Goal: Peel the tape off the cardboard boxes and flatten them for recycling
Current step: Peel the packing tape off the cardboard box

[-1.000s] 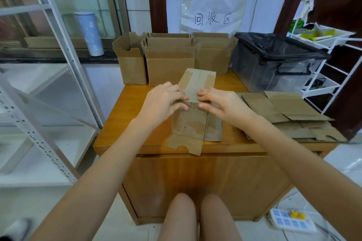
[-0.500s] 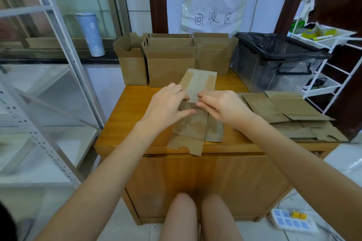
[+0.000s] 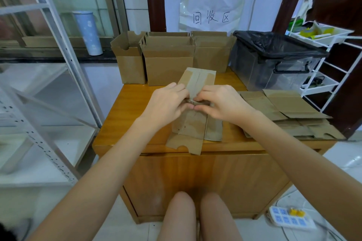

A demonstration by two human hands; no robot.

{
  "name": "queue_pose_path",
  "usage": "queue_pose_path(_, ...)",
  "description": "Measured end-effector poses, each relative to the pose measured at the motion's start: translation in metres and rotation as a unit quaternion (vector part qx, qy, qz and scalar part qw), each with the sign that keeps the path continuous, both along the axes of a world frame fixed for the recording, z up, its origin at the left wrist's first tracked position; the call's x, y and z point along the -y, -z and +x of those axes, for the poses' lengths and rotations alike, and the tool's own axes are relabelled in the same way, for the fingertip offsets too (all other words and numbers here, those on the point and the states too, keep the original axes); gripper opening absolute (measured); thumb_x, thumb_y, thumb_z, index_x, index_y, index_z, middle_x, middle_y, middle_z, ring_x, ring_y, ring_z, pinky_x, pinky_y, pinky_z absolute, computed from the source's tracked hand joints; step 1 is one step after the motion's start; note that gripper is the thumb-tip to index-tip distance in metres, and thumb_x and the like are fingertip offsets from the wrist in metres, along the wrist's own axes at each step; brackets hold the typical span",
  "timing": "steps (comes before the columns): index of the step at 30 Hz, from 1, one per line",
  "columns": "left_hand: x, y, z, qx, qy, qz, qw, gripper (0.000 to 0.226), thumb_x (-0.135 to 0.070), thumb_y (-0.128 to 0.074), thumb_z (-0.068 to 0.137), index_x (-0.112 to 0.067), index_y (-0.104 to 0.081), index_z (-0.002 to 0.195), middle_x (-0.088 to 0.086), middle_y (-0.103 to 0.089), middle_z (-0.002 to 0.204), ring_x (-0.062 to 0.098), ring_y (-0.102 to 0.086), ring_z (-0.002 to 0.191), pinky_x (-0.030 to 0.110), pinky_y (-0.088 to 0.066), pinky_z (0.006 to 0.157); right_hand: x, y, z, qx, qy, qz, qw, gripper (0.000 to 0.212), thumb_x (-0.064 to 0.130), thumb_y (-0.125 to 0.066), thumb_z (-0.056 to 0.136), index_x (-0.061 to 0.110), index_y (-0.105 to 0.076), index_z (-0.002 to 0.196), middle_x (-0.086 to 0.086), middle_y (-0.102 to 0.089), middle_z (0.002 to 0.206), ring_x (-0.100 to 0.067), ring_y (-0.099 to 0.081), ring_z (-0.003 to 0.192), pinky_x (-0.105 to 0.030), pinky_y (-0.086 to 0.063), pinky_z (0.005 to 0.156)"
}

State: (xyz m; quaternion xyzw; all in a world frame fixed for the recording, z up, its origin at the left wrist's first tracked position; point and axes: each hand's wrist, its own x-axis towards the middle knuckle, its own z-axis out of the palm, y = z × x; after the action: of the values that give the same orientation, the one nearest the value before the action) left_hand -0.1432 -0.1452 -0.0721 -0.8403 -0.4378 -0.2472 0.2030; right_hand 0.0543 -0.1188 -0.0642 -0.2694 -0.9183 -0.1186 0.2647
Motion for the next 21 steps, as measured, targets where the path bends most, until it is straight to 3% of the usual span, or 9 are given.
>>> queue_pose_path(4, 0.001, 0.004, -0.001, 0.018, -0.01, 0.005, 1.0, 0.029, -0.039, -0.065, 0.087, -0.011, -0.067, 0.094, 0.002, -0.062, 0.087, 0.018, -0.057, 0.079, 0.021, -0.03, 0.054, 0.004, 0.004, -0.005, 0.009, 0.008, 0.028, 1.0, 0.039, 0.037, -0.04, 0.09, 0.009, -0.068, 0.085, -0.003, -0.064, 0.074, -0.022, -0.061, 0.06, -0.034, -0.049, 0.047)
queue_pose_path(8, 0.0, 0.009, -0.002, 0.033, -0.015, 0.005, 0.999, 0.032, -0.04, -0.064, 0.086, -0.012, -0.067, 0.099, 0.002, -0.062, 0.09, 0.017, -0.056, 0.083, 0.02, -0.033, 0.057, 0.007, 0.009, -0.009, 0.012, 0.021, 0.063, 0.998, 0.03, 0.027, -0.041, 0.091, 0.008, -0.058, 0.077, -0.004, -0.057, 0.065, -0.021, -0.053, 0.047, -0.025, -0.036, 0.04)
queue_pose_path(11, 0.0, 0.009, -0.001, 0.039, -0.012, 0.006, 0.999, 0.029, -0.04, -0.066, 0.085, -0.015, -0.066, 0.097, 0.001, -0.063, 0.09, 0.016, -0.057, 0.082, 0.019, -0.033, 0.057, 0.008, 0.01, -0.01, 0.02, 0.034, 0.07, 0.997, 0.016, 0.014, -0.061, 0.088, 0.008, -0.053, 0.076, -0.005, -0.055, 0.062, -0.021, -0.05, 0.043, -0.026, -0.034, 0.037)
queue_pose_path(14, 0.002, 0.008, 0.0, 0.028, -0.006, 0.008, 1.0, 0.023, -0.038, -0.068, 0.083, -0.018, -0.065, 0.093, 0.002, -0.06, 0.085, 0.016, -0.055, 0.076, 0.013, -0.024, 0.05, 0.012, 0.009, -0.013, 0.028, 0.056, 0.072, 0.995, 0.024, 0.009, -0.076, 0.077, 0.007, -0.052, 0.074, -0.005, -0.054, 0.057, -0.02, -0.049, 0.039, -0.023, -0.028, 0.037)
queue_pose_path(21, 0.0, 0.01, 0.001, 0.052, -0.01, 0.021, 0.998, 0.031, -0.05, -0.061, 0.084, -0.02, -0.067, 0.087, -0.001, -0.059, 0.079, 0.014, -0.051, 0.071, 0.011, -0.016, 0.05, 0.016, 0.008, -0.018, 0.03, 0.103, 0.079, 0.991, 0.033, 0.009, -0.083, 0.069, 0.007, -0.05, 0.072, -0.004, -0.052, 0.054, -0.014, -0.038, 0.034, -0.01, -0.004, 0.041)
